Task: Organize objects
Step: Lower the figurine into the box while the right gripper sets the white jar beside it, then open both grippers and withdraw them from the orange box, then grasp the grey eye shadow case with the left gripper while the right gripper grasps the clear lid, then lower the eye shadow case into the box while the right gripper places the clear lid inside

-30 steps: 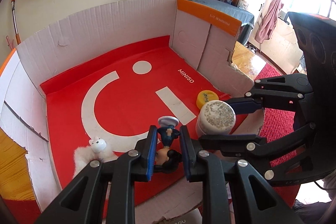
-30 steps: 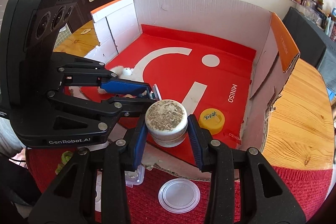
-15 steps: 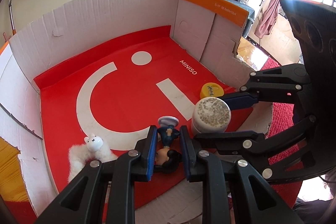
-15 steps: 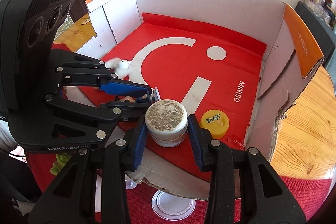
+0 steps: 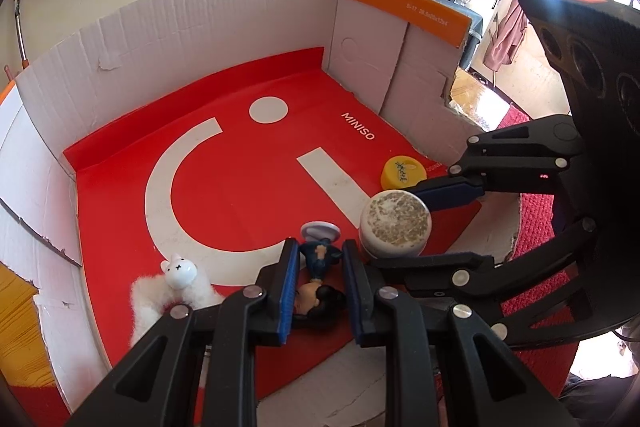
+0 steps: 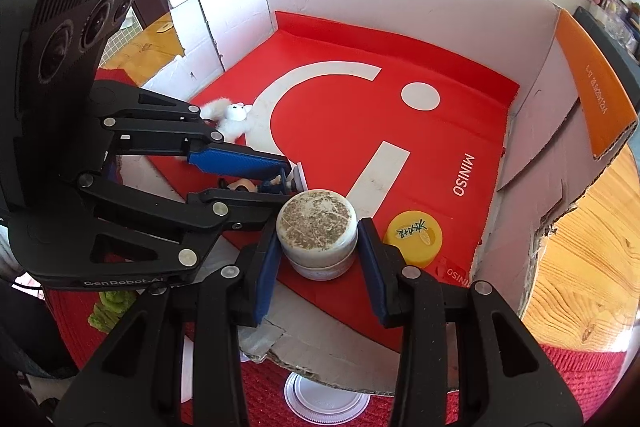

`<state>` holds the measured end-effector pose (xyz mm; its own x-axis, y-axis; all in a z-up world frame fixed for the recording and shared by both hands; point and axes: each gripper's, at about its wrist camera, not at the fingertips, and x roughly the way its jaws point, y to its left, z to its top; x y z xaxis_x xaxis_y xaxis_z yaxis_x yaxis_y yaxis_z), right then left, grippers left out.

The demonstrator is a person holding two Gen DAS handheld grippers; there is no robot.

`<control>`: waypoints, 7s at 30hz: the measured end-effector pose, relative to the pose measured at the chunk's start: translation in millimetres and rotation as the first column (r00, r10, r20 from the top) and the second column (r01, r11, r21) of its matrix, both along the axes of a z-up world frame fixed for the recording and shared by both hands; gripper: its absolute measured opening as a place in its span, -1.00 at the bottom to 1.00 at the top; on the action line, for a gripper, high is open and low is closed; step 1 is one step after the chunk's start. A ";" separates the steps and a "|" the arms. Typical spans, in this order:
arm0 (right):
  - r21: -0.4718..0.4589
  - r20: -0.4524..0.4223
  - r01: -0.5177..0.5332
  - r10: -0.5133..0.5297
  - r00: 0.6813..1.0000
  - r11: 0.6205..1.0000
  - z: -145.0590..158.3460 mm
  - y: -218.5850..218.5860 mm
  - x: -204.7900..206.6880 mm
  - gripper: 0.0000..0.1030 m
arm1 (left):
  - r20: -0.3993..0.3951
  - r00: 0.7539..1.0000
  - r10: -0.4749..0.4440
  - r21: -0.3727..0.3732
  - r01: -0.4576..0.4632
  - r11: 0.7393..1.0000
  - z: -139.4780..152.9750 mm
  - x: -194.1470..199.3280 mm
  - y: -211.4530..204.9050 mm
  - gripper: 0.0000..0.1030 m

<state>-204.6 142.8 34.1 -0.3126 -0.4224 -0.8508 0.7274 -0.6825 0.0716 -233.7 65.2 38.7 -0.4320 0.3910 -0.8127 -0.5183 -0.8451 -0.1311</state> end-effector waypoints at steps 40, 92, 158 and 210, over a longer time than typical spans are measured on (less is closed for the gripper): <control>0.011 -0.019 0.010 -0.010 1.000 1.000 11.8 5.8 7.6 -0.11 | -0.012 1.000 0.015 0.022 -0.015 1.000 8.4 4.5 -6.2 -0.27; -0.204 -0.284 0.223 -0.275 0.918 0.953 75.7 59.6 121.7 0.77 | -0.262 0.921 0.287 0.183 -0.245 0.952 66.2 134.1 -61.8 0.68; -0.031 -0.124 0.366 -0.367 0.922 0.930 -14.6 69.9 73.8 0.58 | -0.088 0.990 0.111 -0.031 -0.114 0.993 -7.9 99.1 -41.9 0.30; -0.050 -0.161 0.189 -0.195 0.968 0.981 56.9 7.1 0.5 -0.24 | 0.005 0.985 0.171 0.167 -0.169 0.971 55.2 -2.2 -35.2 0.05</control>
